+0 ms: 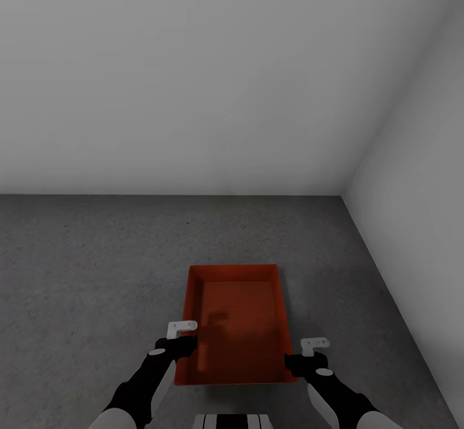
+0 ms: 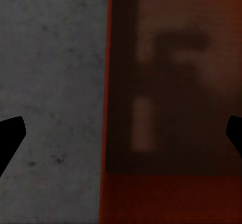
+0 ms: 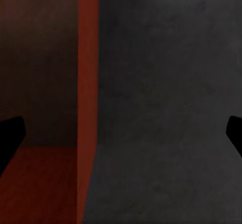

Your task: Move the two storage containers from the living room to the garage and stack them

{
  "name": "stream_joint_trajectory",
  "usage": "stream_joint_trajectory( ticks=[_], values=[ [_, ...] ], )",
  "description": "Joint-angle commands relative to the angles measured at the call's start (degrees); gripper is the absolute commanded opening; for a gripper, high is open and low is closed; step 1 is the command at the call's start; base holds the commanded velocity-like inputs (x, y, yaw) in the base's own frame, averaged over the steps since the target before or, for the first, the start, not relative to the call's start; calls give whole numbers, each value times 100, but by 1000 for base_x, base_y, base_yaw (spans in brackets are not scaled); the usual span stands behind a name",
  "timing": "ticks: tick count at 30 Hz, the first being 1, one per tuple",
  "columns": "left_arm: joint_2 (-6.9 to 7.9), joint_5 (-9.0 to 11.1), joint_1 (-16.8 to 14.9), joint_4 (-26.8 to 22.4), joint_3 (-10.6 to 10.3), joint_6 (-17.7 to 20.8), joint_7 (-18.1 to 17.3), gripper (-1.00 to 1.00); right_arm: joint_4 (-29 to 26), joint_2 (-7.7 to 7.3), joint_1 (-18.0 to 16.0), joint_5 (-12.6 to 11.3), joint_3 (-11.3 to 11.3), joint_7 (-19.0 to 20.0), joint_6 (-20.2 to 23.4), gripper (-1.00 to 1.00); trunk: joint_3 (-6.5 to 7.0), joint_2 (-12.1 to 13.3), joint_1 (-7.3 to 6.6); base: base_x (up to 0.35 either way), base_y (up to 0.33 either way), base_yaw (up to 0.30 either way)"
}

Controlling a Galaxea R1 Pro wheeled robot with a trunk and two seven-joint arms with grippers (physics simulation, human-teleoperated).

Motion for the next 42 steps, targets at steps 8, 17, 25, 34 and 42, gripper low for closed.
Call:
stream_joint_trajectory(
  ticks=[8,17,25,34,42],
  values=[
    [-7,4,0,2,11,41,11,100,-13,-5,-2,-42,48,-40,29,100,-4,-2,-1,0,0,0],
    [-8,4,0,0,11,42,11,100,-13,1,-2,-42,46,-47,37,100,-4,-2,-1,0,0,0],
    [-6,4,0,-1,11,42,11,100,-13,2,-2,-42,48,-57,33,100,-4,-2,-1,0,0,0],
    [-9,4,0,-1,11,48,11,100,-13,-3,-2,-42,41,-58,31,100,-4,-2,-1,0,0,0],
    [-13,1,0,7,11,49,11,100,-13,-6,-2,-42,32,-57,32,100,104,239,-133,0,0,0]
  ],
)
